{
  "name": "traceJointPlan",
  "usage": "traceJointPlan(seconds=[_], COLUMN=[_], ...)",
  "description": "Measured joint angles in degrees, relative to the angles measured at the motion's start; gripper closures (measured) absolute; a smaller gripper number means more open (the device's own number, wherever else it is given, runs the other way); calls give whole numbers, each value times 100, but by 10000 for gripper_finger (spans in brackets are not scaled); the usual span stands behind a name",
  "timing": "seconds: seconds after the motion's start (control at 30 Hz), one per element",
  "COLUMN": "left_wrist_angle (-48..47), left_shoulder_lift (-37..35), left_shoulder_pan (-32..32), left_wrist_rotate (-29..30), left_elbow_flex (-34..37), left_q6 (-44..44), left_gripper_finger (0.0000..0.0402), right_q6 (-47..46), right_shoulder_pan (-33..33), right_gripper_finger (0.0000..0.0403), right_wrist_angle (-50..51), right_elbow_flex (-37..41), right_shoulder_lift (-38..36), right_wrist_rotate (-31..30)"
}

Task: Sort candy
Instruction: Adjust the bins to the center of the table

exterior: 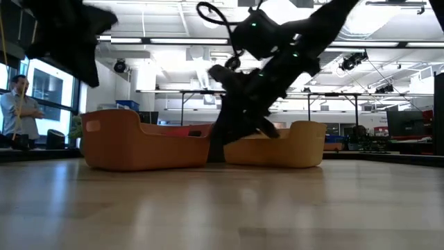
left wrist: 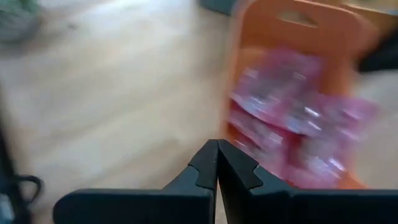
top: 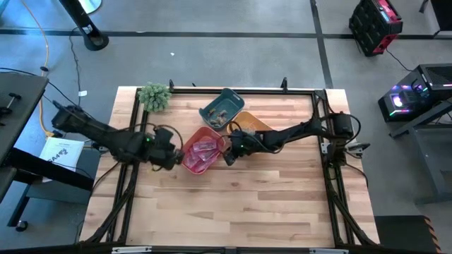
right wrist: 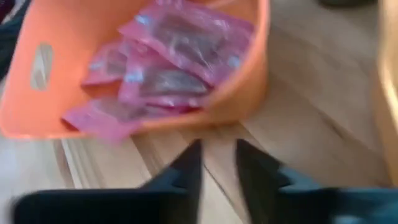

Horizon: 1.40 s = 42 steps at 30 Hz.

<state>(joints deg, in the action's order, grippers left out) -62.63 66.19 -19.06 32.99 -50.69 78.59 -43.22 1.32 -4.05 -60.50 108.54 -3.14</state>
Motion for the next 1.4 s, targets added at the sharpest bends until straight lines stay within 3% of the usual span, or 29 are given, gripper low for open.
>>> traceJointPlan(seconds=[0.07, 0.1, 0.33, 0.63, 0.8, 1.07, 1.4], left_wrist_angle=[-29, -1, 531, 1324, 1499, 581, 0], left_shoulder_lift=[7, 15, 213, 221, 223, 168, -399], left_shoulder_pan=[319, 481, 1098, 495, -2, -147, 3], left_wrist_rotate=[61, 64, -448, -1010, -1011, -837, -492], left_elbow_flex=[147, 264, 1035, 1442, 1453, 1453, 1453], left_q6=[-166, -299, -510, 203, 893, 1132, 1138], left_gripper_finger=[401, 401, 401, 401, 401, 401, 401], right_q6=[118, 195, 468, 1087, 1249, 1365, 2249], right_shoulder_pan=[-40, -69, -148, -80, -21, 22, 306], right_gripper_finger=[382, 390, 399, 402, 402, 403, 403], right_wrist_angle=[8, 44, 1164, 1170, 1132, 1434, 2740], right_elbow_flex=[-258, -409, -1308, -2029, -2387, -2615, -3537], right_shoulder_lift=[166, 249, 781, 1200, 1419, 1451, 1280], right_wrist_rotate=[-26, -26, -323, -431, -467, 21, -183])
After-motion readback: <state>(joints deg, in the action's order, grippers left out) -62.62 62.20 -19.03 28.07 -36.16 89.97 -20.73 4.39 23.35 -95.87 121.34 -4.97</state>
